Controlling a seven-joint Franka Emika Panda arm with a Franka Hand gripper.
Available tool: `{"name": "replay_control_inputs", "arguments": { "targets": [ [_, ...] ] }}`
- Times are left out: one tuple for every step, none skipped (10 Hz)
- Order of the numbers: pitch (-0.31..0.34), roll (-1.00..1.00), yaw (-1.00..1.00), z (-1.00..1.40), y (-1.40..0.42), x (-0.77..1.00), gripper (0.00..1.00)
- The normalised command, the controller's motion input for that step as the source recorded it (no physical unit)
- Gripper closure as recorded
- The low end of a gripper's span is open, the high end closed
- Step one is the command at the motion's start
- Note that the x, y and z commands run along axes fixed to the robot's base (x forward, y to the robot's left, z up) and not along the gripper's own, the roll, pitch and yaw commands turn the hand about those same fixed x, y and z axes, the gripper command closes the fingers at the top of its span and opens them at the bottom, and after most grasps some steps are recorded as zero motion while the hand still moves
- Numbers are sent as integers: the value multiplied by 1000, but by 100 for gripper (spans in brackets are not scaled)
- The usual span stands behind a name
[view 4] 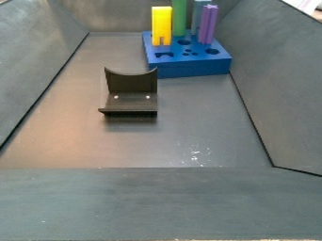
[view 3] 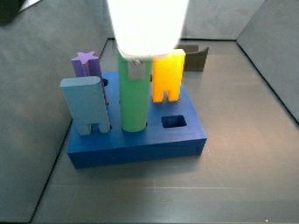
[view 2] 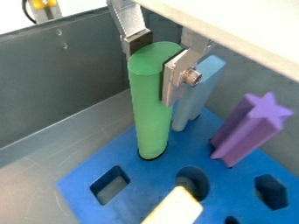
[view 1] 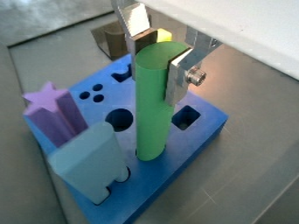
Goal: Pick up the oval object. Move up. Place the oval object on the fixture. Regrasp the oval object. Move to above the board. Insert the oval object.
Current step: Insert the oval object.
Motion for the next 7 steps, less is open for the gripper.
{"name": "replay_control_inputs", "arguments": {
  "targets": [
    [-36, 0, -51, -277, -111, 226, 100],
    [-7, 26, -114, -469, -66, 0, 100],
    [0, 59, -197, -703, -40, -154, 100],
    [0, 41, -146, -649, -14, -131, 100],
    [0, 0, -114, -697, 0, -89, 100],
    [0, 0, -100, -211, 0, -63, 100],
    [0, 0, 0, 0, 0, 0, 100]
  ]
}}
